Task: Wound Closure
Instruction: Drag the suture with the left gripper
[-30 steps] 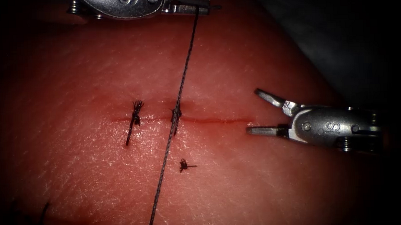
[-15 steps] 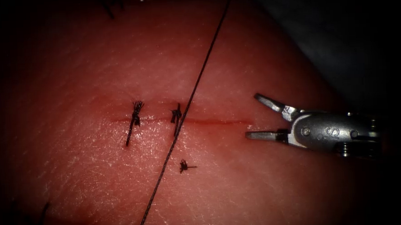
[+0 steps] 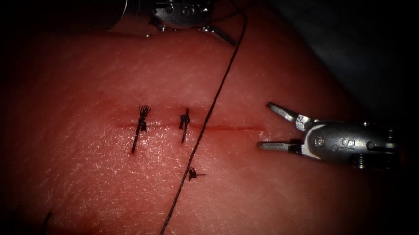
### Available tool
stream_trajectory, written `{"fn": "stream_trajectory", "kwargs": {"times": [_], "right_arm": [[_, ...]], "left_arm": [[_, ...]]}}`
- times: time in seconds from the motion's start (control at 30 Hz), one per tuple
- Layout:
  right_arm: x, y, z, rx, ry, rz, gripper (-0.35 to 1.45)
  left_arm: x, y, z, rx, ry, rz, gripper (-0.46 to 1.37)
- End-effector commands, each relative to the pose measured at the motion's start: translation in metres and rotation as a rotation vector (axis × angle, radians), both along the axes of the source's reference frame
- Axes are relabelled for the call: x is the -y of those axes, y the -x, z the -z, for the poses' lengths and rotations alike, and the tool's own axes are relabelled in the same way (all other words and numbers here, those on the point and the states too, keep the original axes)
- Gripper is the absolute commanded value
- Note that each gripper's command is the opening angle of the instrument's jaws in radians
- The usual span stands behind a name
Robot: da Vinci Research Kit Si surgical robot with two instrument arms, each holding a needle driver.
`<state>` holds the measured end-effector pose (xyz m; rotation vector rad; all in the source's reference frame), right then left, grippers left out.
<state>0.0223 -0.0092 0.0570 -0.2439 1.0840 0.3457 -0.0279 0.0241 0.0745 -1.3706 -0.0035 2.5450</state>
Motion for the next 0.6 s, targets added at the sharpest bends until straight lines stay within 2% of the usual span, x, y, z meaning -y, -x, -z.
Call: {"fn": "stream_trajectory", "kwargs": {"times": [0.03,0.13,0.27,0.4,0.5,0.6], "right_arm": [[0.0000,-0.0002,-0.0001,0.001,-0.001,0.002,1.35],[0.0001,-0.0005,-0.0001,0.003,-0.002,0.002,1.35],[0.0002,-0.0006,-0.0001,0.004,-0.001,0.001,1.35],[0.0002,-0.0006,-0.0003,0.005,0.000,0.000,1.35],[0.0003,-0.0007,-0.0004,0.003,-0.004,-0.003,1.35],[0.0005,-0.0007,-0.0004,-0.003,-0.018,-0.010,1.34]], "left_arm": [[0.0005,-0.0009,0.0008,0.003,-0.003,-0.008,1.30],[0.0014,-0.0025,0.0023,-0.016,-0.014,-0.008,1.32],[0.0031,-0.0048,0.0045,0.001,-0.032,-0.028,1.29],[0.0048,-0.0068,0.0070,0.024,0.011,-0.056,1.26],[0.0062,-0.0074,0.0087,0.036,0.051,-0.062,1.22],[0.0088,-0.0074,0.0108,0.042,0.069,-0.050,1.19]]}}
